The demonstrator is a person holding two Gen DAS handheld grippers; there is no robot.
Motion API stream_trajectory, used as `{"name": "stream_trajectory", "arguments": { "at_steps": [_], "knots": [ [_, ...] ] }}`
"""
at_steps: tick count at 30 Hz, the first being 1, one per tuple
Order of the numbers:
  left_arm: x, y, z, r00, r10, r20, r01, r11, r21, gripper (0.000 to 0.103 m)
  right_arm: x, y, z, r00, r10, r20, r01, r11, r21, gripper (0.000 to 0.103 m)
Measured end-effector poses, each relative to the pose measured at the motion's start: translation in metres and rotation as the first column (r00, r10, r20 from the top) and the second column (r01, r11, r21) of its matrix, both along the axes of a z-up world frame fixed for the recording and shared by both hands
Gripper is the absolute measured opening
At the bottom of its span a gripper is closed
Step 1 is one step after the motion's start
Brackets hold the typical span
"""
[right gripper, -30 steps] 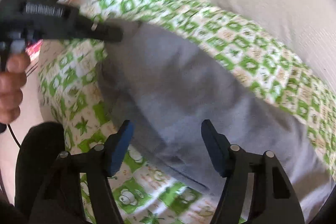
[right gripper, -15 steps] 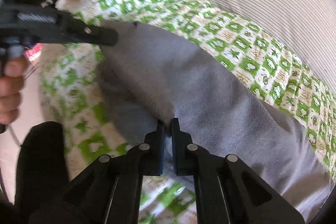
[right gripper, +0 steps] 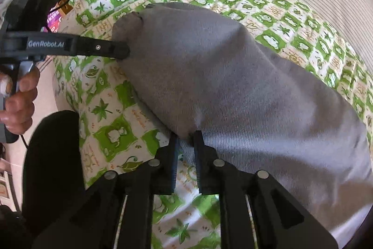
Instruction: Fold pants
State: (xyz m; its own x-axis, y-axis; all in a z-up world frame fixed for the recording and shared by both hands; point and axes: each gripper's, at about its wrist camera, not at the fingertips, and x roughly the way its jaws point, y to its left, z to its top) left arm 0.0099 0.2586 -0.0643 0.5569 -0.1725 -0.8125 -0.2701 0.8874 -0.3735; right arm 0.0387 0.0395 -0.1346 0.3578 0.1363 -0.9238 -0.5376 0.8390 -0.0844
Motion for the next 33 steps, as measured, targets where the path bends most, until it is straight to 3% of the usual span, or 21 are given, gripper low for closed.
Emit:
{"name": "stream_trajectory", "arguments": {
  "at_steps": [5,10,12,15,18,21,24,29,33],
  "knots": [
    [-0.014,-0.01,0.038,0.998,-0.041,0.055,0.035,0.993,0.11,0.012,-0.013,-0.031,0.04,0.999,-0.034,-0.026,0.038,0.988,0.149,0.019],
    [0.005,-0.048,0.057,0.979,-0.18,0.096,0.165,0.975,0.148,0.012,0.007,-0.084,0.075,0.984,-0.178,-0.013,0.176,0.957,0.231,0.019],
    [0.016,-0.075,0.055,0.958,-0.27,0.094,0.252,0.953,0.171,0.013,0.019,-0.102,0.087,0.974,-0.228,0.009,0.219,0.945,0.242,0.019],
    [0.031,-0.119,0.046,0.902,-0.42,0.096,0.4,0.9,0.175,0.019,0.039,-0.119,0.096,0.965,-0.264,-0.008,0.256,0.926,0.276,0.019],
    [0.043,-0.15,0.035,0.854,-0.512,0.098,0.492,0.854,0.17,0.02,0.059,-0.131,0.096,0.957,-0.288,-0.048,0.288,0.909,0.3,0.019],
    [0.063,-0.174,0.02,0.821,-0.563,0.1,0.547,0.824,0.148,0.02,0.076,-0.141,0.094,0.95,-0.304,-0.071,0.311,0.897,0.314,0.019],
    [0.079,-0.185,0.003,0.821,-0.564,0.087,0.554,0.825,0.111,0.02,0.095,-0.147,0.088,0.946,-0.312,-0.088,0.324,0.892,0.316,0.019],
    [0.091,-0.187,-0.045,0.848,-0.53,0.0,0.528,0.845,-0.082,0.017,0.115,-0.149,0.063,0.942,-0.288,-0.174,0.329,0.896,0.297,0.019],
    [0.078,-0.173,-0.063,0.878,-0.478,0.011,0.469,0.855,-0.222,0.016,0.099,-0.144,0.046,0.941,-0.186,-0.282,0.282,0.893,0.352,0.019]
  ]
}}
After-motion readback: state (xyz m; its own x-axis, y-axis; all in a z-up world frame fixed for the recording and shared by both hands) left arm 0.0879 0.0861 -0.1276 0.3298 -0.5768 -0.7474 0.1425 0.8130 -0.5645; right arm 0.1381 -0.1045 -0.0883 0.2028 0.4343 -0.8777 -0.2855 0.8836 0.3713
